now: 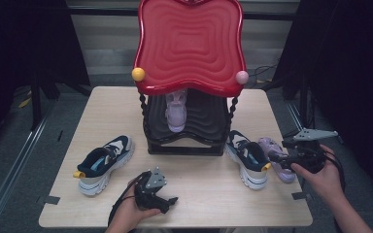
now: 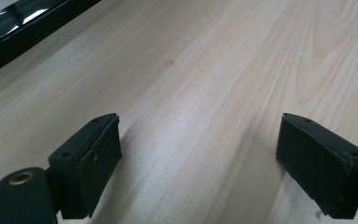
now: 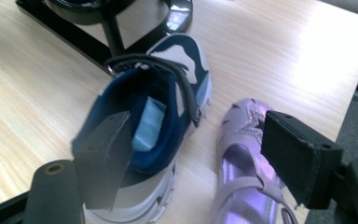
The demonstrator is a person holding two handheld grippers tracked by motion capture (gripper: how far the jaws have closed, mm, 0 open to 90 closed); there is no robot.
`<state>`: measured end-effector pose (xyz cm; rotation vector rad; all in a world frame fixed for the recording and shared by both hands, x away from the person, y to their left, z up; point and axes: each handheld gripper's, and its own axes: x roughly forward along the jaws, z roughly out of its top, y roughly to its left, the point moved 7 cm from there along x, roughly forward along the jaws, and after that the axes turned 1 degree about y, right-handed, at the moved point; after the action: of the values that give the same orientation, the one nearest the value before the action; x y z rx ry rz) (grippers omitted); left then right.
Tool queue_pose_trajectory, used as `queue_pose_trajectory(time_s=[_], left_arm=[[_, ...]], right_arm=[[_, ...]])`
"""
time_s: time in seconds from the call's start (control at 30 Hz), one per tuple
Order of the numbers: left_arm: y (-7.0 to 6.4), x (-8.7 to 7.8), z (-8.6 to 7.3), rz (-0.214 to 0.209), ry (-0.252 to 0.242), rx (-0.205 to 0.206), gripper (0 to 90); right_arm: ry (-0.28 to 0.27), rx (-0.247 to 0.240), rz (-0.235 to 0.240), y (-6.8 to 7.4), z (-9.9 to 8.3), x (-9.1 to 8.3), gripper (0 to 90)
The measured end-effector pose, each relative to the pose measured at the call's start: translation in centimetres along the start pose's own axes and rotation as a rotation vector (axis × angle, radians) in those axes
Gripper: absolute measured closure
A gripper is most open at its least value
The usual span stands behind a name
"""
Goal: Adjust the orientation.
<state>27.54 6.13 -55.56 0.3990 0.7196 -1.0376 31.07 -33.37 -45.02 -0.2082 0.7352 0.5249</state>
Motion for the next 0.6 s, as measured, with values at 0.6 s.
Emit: queue_pose_trajectory(time_s=[0.6], left_arm=[[0.0, 0.0, 0.0, 0.0, 0.0, 0.0, 13.4]], right_arm=[[0.033, 0.031, -0.047, -1.3, -2.4, 1.2, 40.6]])
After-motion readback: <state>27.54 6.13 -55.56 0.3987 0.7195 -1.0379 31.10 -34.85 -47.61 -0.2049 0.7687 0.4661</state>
